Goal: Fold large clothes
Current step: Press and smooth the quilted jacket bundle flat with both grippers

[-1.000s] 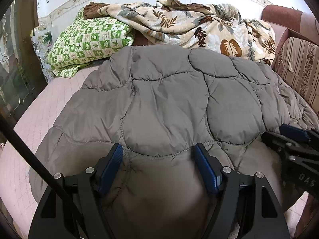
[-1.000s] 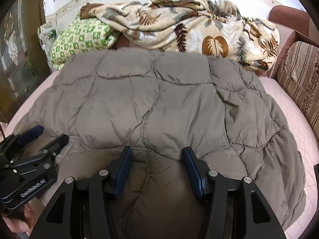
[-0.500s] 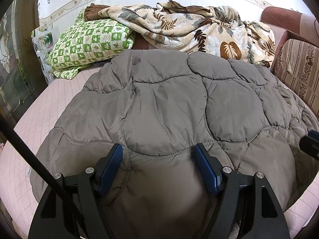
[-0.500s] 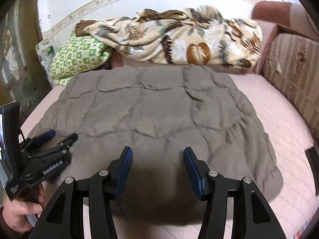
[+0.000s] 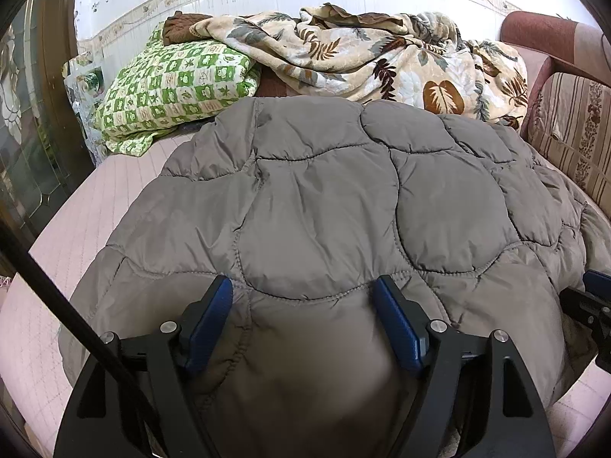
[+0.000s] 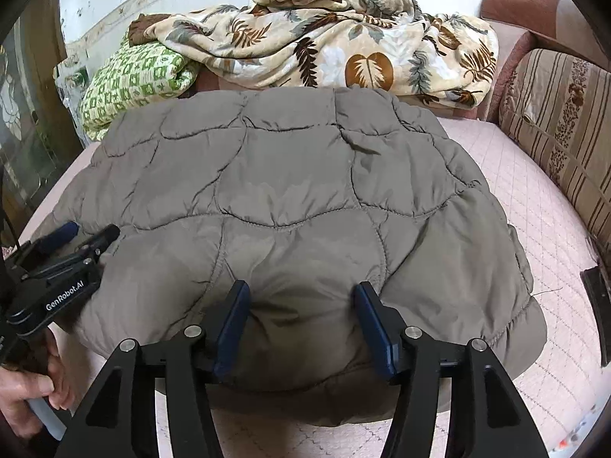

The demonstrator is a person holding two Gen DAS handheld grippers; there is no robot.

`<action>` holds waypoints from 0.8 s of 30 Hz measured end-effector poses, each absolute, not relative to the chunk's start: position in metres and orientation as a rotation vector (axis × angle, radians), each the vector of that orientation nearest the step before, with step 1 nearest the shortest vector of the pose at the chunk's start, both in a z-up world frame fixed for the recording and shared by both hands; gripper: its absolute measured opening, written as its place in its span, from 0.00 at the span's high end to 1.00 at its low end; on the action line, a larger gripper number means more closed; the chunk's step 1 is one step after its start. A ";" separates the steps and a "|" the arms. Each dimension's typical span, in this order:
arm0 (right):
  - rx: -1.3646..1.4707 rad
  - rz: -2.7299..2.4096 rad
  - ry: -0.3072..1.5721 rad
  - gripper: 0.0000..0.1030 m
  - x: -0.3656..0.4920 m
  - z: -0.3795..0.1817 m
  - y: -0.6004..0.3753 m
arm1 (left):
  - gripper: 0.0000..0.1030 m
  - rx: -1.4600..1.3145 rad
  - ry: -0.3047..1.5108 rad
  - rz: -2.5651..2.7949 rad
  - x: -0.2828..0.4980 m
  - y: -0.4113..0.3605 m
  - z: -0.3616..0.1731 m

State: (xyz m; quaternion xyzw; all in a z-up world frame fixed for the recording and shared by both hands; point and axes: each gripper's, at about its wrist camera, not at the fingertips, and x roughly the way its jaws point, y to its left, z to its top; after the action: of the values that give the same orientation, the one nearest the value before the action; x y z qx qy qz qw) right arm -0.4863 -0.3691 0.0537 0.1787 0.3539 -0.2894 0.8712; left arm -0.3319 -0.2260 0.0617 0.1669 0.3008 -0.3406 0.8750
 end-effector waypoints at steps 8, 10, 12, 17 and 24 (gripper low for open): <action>0.354 -0.605 0.761 0.37 -0.483 0.047 -0.369 | 0.26 0.351 0.622 -0.709 -0.332 -0.228 0.061; 0.348 -0.607 0.764 0.37 -0.482 0.046 -0.368 | 0.26 0.350 0.622 -0.709 -0.332 -0.227 0.060; 0.345 -0.607 0.764 0.36 -0.482 0.045 -0.368 | 0.25 0.350 0.621 -0.709 -0.332 -0.227 0.060; 0.338 -0.608 0.766 0.36 -0.482 0.044 -0.368 | 0.25 0.349 0.620 -0.708 -0.332 -0.227 0.060; 0.333 -0.613 0.771 0.35 -0.481 0.044 -0.368 | 0.25 0.349 0.618 -0.708 -0.333 -0.227 0.059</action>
State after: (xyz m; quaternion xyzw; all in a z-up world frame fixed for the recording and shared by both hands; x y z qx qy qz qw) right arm -0.4808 -0.3675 0.0444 0.1593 0.3683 -0.2930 0.8678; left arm -0.3327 -0.2267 0.0591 0.1675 0.2961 -0.3396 0.8769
